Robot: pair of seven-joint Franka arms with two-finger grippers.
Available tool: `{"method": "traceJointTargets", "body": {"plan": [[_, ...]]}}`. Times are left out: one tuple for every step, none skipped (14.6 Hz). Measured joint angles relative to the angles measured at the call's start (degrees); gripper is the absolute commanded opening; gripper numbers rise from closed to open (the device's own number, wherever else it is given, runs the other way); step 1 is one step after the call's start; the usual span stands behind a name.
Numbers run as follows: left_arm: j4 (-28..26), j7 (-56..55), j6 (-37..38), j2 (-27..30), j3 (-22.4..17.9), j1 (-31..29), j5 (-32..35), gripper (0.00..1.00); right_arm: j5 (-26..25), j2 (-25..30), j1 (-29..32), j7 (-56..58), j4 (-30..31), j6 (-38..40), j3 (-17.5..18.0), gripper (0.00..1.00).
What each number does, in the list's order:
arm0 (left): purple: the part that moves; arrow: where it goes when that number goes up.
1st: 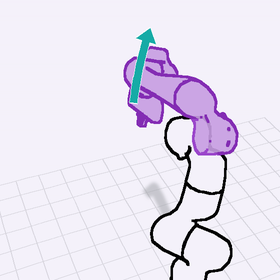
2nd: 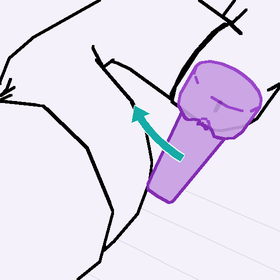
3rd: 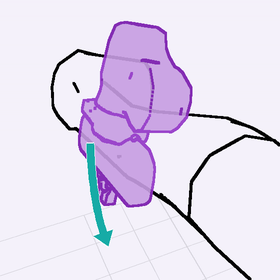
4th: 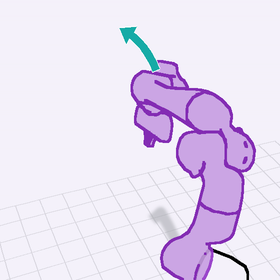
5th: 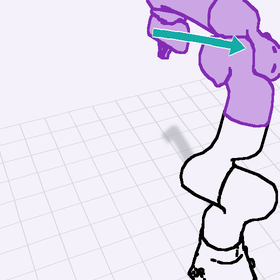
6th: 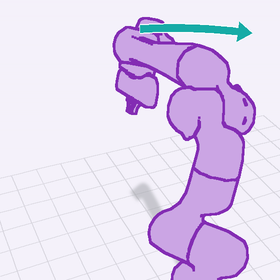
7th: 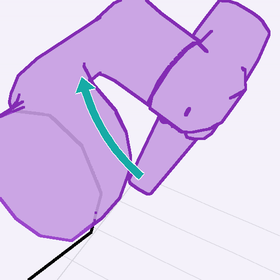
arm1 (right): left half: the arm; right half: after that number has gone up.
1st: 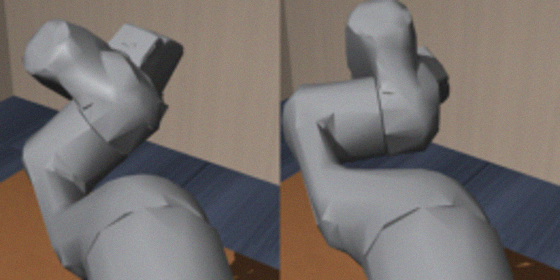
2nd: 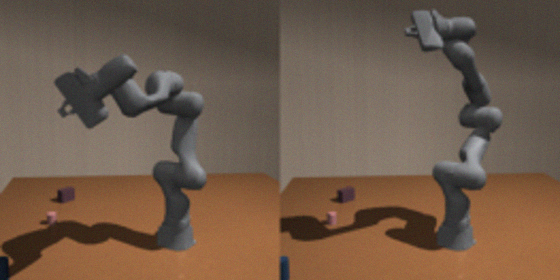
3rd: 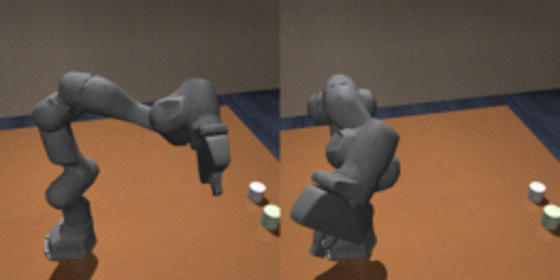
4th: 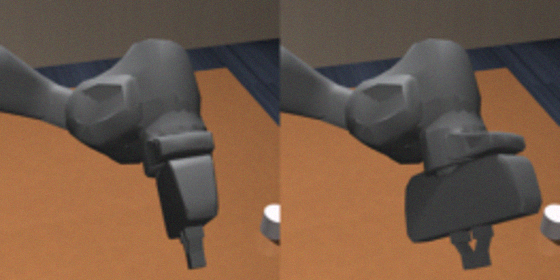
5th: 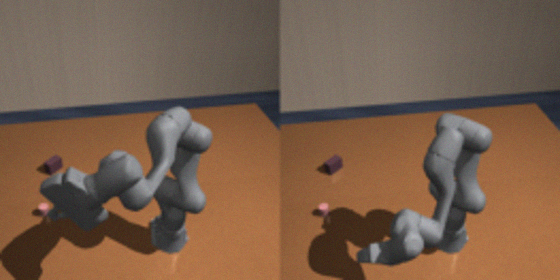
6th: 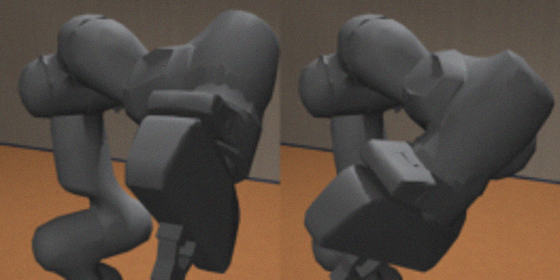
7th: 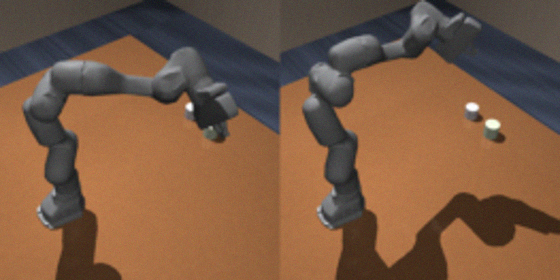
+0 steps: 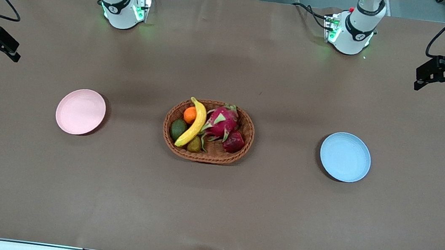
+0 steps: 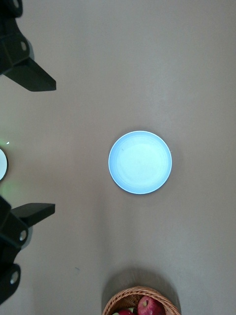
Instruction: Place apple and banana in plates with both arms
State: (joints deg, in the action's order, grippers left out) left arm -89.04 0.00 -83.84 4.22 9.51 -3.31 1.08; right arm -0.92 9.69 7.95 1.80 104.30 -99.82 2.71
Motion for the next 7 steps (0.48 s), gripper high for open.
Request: {"method": "traceJointTargets", "body": {"plan": [[0.0, 0.0, 0.0, 0.0, 0.0, 0.0, 0.0, 1.0, 0.0, 0.0, 0.0, 0.0, 0.0, 0.0, 0.0, 1.0], [0.0, 0.0, 0.0, 0.0, 0.0, 0.0, 0.0, 1.0, 0.0, 0.0, 0.0, 0.0, 0.0, 0.0, 0.0, 1.0], [0.0, 0.0, 0.0, 0.0, 0.0, 0.0, 0.0, 1.0, 0.0, 0.0, 0.0, 0.0, 0.0, 0.0, 0.0, 1.0], [0.0, 0.0, 0.0, 0.0, 0.0, 0.0, 0.0, 1.0, 0.0, 0.0, 0.0, 0.0, 0.0, 0.0, 0.0, 1.0], [0.0, 0.0, 0.0, -0.1, 0.0, 0.0, 0.0, 1.0, 0.0, 0.0, 0.0, 0.0, 0.0, 0.0, 0.0, 1.0], [0.1, 0.0, 0.0, -0.3, 0.1, 0.1, 0.0, 1.0, 0.0, 0.0, 0.0, 0.0, 0.0, 0.0, 0.0, 1.0], [0.4, 0.0, 0.0, -0.8, 0.1, 0.1, 0.0, 1.0, 0.0, 0.0, 0.0, 0.0, 0.0, -0.1, 0.0, 1.0]]}}
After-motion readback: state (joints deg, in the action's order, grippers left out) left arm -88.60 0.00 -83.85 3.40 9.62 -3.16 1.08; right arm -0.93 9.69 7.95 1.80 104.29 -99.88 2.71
